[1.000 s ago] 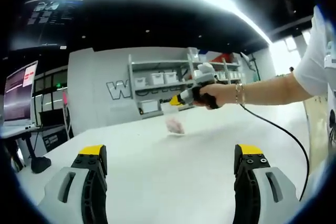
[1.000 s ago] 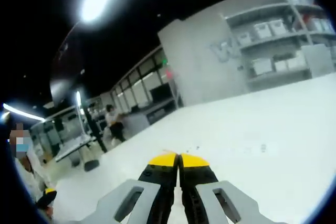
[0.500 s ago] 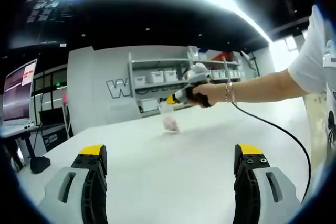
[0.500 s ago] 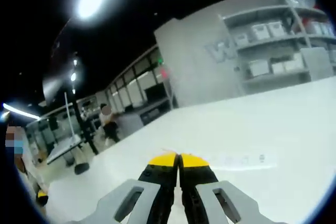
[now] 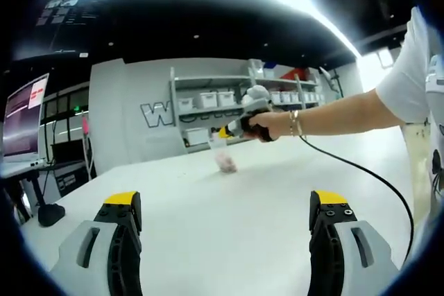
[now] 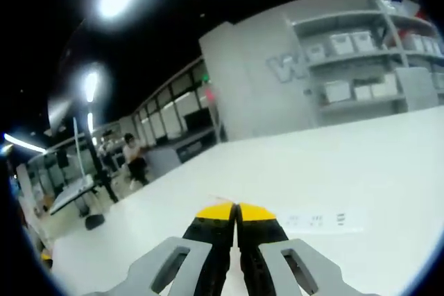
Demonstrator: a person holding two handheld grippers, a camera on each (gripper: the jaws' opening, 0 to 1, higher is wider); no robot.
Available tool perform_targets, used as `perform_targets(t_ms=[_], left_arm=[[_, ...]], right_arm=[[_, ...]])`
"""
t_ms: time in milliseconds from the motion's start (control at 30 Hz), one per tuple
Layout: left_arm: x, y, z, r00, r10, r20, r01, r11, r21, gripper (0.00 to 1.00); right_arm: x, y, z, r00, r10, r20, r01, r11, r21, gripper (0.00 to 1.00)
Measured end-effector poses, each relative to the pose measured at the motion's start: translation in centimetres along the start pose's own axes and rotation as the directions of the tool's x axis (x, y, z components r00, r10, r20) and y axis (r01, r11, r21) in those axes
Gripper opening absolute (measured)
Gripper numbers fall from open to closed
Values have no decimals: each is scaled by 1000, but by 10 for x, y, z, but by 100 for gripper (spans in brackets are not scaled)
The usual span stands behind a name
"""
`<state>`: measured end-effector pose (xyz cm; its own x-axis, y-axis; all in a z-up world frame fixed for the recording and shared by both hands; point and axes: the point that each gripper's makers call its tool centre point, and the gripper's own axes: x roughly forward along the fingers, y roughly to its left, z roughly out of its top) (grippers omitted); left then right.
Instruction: Open the resealable bag by pulling the two sides of the seal apart until the entire bag opening is separated and visibly accessible.
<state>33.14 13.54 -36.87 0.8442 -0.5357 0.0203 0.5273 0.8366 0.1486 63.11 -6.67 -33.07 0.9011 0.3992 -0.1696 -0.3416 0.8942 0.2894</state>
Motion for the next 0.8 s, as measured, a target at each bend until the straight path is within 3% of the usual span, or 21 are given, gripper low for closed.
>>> perform_targets(t_ms=[233, 367, 800], left_arm=[[0, 2, 0, 1000, 5, 1, -5, 1000, -1, 100], [0, 3, -2, 1000, 5, -1, -5, 1000, -5, 100], [-4, 6, -4, 1000, 14, 2, -14, 1000, -20, 100]], right_arm=[[9, -6, 3, 999, -30, 15, 30, 1000, -6, 0], [14, 2, 0, 1000, -21, 13, 22, 999, -30, 0], [26, 20, -46, 998, 23, -52, -26, 998, -55, 0]])
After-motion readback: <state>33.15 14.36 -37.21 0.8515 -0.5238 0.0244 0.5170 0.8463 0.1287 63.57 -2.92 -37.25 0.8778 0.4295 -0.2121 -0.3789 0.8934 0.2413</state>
